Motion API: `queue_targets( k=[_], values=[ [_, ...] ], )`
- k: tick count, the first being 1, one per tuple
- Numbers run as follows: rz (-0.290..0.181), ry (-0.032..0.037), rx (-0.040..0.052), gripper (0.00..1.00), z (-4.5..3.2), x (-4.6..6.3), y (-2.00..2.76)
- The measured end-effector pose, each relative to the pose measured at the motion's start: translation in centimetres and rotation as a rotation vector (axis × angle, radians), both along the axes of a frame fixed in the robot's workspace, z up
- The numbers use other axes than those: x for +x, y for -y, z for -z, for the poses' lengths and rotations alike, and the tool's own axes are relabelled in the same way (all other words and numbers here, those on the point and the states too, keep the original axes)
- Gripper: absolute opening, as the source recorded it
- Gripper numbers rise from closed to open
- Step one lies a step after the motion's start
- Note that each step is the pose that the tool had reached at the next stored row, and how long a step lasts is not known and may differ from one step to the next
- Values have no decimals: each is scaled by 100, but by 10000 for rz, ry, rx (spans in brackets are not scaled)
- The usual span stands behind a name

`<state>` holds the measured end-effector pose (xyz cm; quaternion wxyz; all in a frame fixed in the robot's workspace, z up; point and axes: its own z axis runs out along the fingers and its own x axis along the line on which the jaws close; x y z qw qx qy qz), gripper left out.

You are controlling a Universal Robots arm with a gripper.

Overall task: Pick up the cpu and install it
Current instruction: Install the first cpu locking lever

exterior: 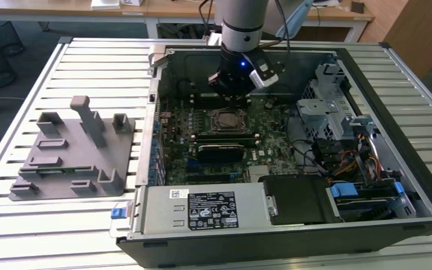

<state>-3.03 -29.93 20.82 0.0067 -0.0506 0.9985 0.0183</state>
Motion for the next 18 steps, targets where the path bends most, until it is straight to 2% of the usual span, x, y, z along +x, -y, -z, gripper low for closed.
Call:
queue_targets(
  k=[5, 12, 18],
  values=[
    [-27, 1, 2, 11, 9, 11, -2],
    [-28, 0, 15, 11, 72, 11, -1],
    [-27, 1, 35, 11, 78, 11, -1]
  ],
)
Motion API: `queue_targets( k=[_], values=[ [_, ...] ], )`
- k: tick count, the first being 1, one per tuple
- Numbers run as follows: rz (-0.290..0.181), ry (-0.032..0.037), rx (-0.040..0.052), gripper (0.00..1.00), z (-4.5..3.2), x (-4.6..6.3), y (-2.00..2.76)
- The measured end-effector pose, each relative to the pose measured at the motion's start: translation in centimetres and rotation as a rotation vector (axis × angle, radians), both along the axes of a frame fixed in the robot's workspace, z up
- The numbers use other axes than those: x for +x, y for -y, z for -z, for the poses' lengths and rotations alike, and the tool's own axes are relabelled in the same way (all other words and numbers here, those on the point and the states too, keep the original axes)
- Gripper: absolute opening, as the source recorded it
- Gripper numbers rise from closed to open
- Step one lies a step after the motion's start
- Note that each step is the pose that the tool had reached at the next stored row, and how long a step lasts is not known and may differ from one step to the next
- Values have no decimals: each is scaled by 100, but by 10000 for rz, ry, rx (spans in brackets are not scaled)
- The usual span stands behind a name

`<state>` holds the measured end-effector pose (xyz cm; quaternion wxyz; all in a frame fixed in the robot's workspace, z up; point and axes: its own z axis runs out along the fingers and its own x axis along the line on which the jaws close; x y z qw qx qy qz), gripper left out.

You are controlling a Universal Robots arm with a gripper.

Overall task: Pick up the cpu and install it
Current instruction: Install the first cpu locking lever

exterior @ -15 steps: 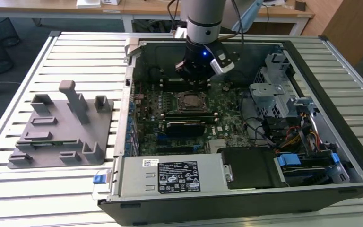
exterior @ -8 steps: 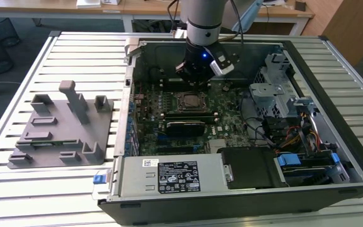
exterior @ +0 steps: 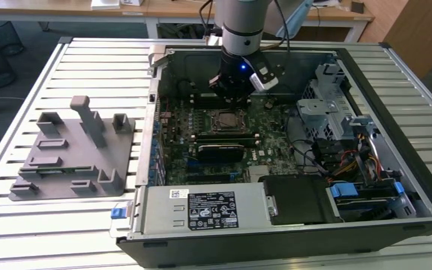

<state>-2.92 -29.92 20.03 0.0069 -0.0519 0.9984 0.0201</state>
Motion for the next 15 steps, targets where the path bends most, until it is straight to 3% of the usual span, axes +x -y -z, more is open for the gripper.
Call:
queue_targets(
  k=[7, 15],
  values=[
    [0, 0, 4, 11, -49, 0, 0],
    [-1, -11, -10, 11, -20, 20, 5]
  ],
)
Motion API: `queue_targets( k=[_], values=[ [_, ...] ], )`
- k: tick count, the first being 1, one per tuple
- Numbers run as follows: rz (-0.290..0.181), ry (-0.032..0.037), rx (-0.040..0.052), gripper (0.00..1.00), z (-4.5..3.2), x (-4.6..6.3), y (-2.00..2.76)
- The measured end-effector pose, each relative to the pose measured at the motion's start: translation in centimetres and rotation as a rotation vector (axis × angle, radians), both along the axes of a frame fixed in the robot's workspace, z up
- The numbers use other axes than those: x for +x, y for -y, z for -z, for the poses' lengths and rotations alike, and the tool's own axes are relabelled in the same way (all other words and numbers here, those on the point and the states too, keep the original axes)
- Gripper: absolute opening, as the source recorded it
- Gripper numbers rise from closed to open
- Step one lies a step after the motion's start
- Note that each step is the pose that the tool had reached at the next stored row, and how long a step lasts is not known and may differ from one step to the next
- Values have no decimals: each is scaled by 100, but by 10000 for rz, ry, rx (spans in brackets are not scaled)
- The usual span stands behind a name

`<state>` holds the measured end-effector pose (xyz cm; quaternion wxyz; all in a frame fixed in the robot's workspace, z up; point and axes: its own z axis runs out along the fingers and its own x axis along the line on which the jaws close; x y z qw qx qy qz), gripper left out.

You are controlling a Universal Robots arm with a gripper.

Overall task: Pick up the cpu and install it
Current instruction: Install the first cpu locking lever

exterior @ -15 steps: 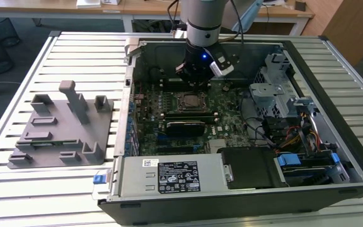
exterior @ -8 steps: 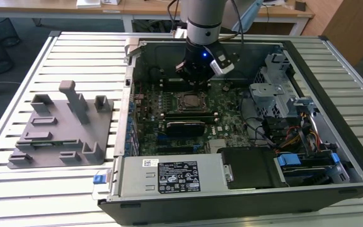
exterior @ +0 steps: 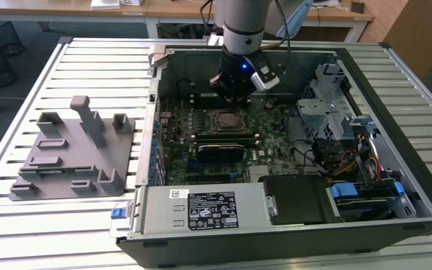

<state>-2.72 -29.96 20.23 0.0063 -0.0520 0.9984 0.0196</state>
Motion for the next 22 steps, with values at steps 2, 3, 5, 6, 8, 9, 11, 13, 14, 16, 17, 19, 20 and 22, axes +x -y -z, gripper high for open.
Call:
queue_targets(
  k=[2, 3, 5, 6, 8, 9, 11, 13, 14, 16, 17, 19, 20, 22],
  values=[
    [0, -4, -7, 11, 11, 5, 3],
    [0, -6, -13, 11, 17, 7, 3],
    [0, -10, -25, 11, 23, 9, 7],
    [2, -12, -29, 11, 23, 9, 8],
    [0, -12, -27, 11, 24, 12, 10],
    [0, -14, -27, 11, 24, 13, 12],
    [0, -17, -29, 11, 25, 14, 16],
    [0, -20, -30, 11, 28, 15, 21],
    [0, -22, -32, 11, 30, 16, 23],
    [1, -28, -43, 11, 32, 16, 27],
    [1, -28, -44, 11, 32, 17, 27],
    [0, -28, -44, 11, 33, 17, 28],
    [0, -28, -44, 11, 32, 17, 28],
    [0, -28, -45, 11, 28, 17, 28]
  ],
)
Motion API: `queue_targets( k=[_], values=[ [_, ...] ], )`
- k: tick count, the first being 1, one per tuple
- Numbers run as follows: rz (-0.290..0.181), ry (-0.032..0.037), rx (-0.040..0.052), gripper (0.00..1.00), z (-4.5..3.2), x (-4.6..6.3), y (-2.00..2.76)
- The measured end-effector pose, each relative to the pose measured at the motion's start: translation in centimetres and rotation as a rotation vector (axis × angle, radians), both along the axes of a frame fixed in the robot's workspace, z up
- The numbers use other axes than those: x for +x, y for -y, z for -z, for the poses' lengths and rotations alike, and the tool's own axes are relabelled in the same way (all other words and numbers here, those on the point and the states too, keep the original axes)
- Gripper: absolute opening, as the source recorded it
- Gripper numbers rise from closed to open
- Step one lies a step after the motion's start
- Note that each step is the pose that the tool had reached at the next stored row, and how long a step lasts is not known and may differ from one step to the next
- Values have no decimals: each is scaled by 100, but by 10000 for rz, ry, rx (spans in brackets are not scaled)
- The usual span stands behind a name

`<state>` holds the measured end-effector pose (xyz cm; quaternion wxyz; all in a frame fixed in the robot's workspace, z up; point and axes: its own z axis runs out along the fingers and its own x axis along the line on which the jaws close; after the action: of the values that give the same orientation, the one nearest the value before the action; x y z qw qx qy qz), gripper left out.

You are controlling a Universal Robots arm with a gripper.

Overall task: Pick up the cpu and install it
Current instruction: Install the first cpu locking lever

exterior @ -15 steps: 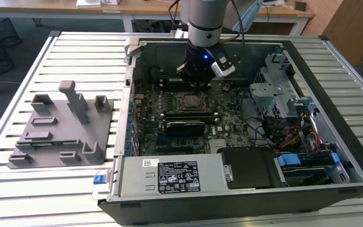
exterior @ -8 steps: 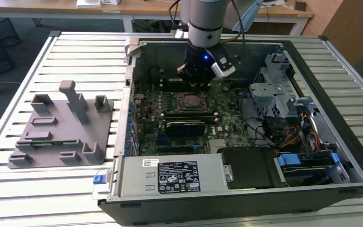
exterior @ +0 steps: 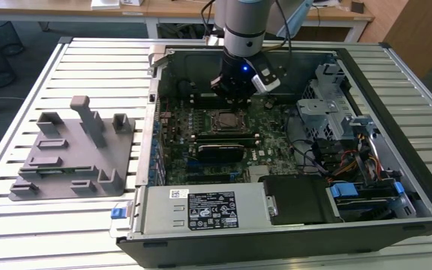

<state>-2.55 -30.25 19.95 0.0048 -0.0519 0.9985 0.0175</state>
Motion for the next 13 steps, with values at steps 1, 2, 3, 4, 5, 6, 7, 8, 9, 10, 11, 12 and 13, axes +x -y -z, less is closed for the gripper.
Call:
queue_targets(
  k=[1, 2, 3, 4, 5, 6, 7, 8, 9, 10, 11, 12, 13],
  values=[
    [0, 0, 0, 11, -4, 0, 0],
    [0, 0, 0, 11, -8, 0, 0],
    [0, 0, 1, 11, -12, 0, 0],
    [0, 0, 1, 11, -15, 0, 0],
    [0, 0, 2, 11, -19, 0, -1],
    [0, 1, 2, 11, -21, 0, -1],
    [0, 2, 3, 11, -22, 0, -1],
    [0, 2, 3, 11, -23, 0, -1],
    [0, 1, 2, 11, -23, 0, 1],
    [0, 0, 1, 11, -24, 0, 2],
    [0, 1, -1, 11, -22, 0, 2],
    [0, 0, -8, 11, -18, 0, 3],
    [0, -5, -17, 11, -12, 1, 3]
  ],
)
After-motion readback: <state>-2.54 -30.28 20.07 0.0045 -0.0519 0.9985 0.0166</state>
